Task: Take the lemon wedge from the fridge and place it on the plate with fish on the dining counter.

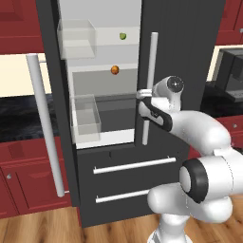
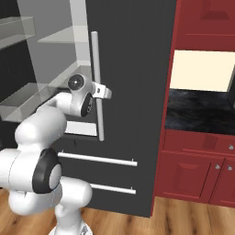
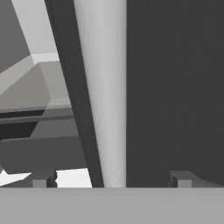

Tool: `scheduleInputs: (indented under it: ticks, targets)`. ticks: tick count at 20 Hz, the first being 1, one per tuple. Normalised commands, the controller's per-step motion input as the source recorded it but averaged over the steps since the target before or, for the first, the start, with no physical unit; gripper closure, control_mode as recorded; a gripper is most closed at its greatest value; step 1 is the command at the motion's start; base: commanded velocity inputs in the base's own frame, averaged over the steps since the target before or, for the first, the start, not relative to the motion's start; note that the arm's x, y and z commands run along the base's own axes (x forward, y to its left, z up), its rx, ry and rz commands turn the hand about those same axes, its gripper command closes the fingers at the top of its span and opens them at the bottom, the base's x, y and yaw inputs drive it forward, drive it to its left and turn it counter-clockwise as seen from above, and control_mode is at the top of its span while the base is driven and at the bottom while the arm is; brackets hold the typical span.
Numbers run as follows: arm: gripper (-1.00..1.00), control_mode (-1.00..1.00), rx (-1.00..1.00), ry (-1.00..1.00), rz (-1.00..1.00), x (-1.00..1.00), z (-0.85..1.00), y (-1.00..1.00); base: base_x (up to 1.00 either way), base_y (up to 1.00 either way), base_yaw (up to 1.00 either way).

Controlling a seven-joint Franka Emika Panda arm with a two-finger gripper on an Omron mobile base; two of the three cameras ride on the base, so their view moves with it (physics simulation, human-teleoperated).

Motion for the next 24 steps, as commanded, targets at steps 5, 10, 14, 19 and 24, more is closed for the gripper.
scheduleInputs:
  ticks: [5,10,14,19,24]
  targets:
    - [-1.0,-1.0,0.0,0.0,0.0,0.9,-0.21,0.0,0.0,0.0,0.0]
    - [1.0,-1.0,0.0,0.0,0.0,0.72,-0.16,0.0,0.0,0.0,0.0]
    - [1.0,-1.0,0.0,0.0,0.0,0.1,-0.02,0.0,0.0,0.0,0.0]
    - [1.0,-1.0,0.02,-0.06,-0.01,-0.15,0.13,-0.17,0.0,0.0,0.0]
    - [1.0,-1.0,0.08,-0.12,-0.14,-0.87,0.42,-0.92,0.0,0.0,0.0]
